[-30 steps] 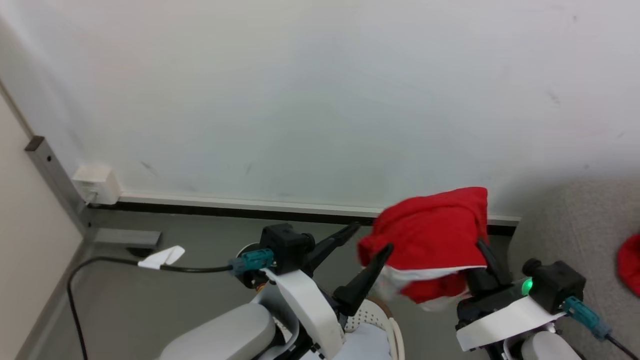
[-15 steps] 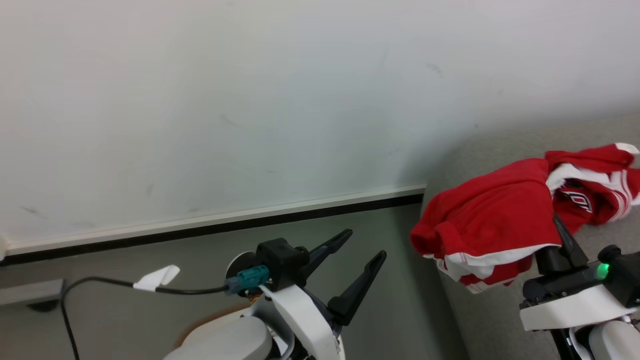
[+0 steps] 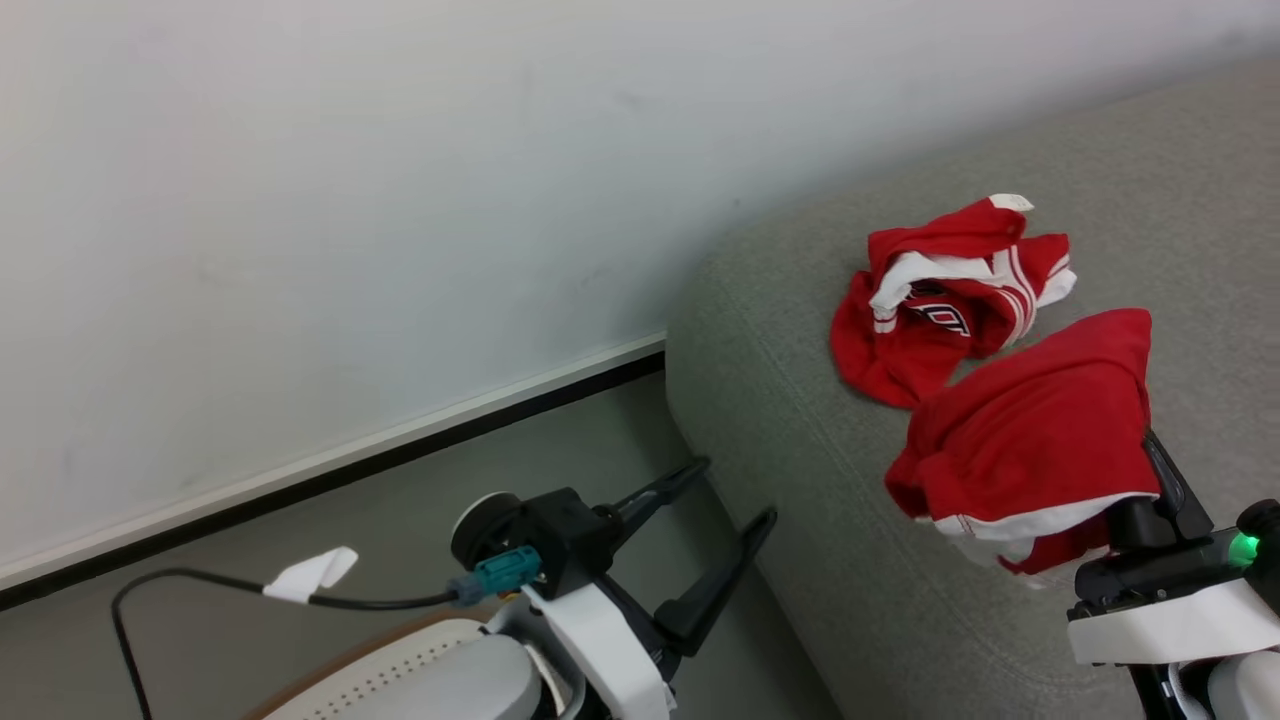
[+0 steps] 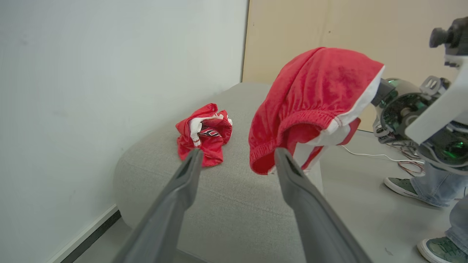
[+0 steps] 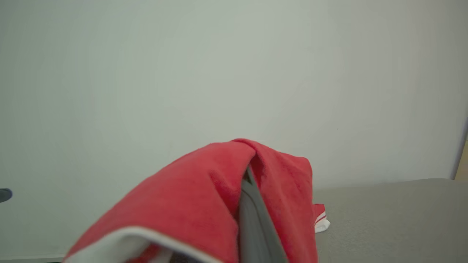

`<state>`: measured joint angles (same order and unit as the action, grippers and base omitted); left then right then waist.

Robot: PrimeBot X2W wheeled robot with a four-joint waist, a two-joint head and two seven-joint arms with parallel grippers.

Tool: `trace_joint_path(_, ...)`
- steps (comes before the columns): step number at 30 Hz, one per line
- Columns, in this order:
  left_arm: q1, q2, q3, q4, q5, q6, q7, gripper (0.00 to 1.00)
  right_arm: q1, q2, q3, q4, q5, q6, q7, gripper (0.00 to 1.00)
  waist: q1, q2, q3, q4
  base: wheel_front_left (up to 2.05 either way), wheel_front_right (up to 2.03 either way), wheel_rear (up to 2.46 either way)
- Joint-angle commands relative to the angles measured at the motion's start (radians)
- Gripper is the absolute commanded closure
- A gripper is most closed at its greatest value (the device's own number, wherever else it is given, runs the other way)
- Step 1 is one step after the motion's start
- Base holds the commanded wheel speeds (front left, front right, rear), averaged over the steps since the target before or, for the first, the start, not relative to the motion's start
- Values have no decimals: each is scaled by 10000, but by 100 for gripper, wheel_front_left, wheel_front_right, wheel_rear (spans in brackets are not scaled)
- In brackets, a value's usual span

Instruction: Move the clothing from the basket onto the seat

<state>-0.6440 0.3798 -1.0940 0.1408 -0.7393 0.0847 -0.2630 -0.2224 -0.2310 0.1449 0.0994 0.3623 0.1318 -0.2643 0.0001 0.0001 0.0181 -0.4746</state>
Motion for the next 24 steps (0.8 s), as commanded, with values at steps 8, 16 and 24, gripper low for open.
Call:
trace_joint_path(8,301,-145,412,141,498,-319,-17,0,131,-43,-356,-189,-56,-23,3,100,-1,-1,407,-527,0,0,0)
trace_joint_path(16,-143,35,471,139,747,-562,117,0,-1011,-335,-853,563,319,-23,2,100,-1,-1,1440,-200,0,0,0)
trace_joint_path(24,-976,666,543,-561,1010,-578,845,0,-2990,-1288,-1934,2231,486,-23,5,100,-1,-1,3428,739,0,0,0)
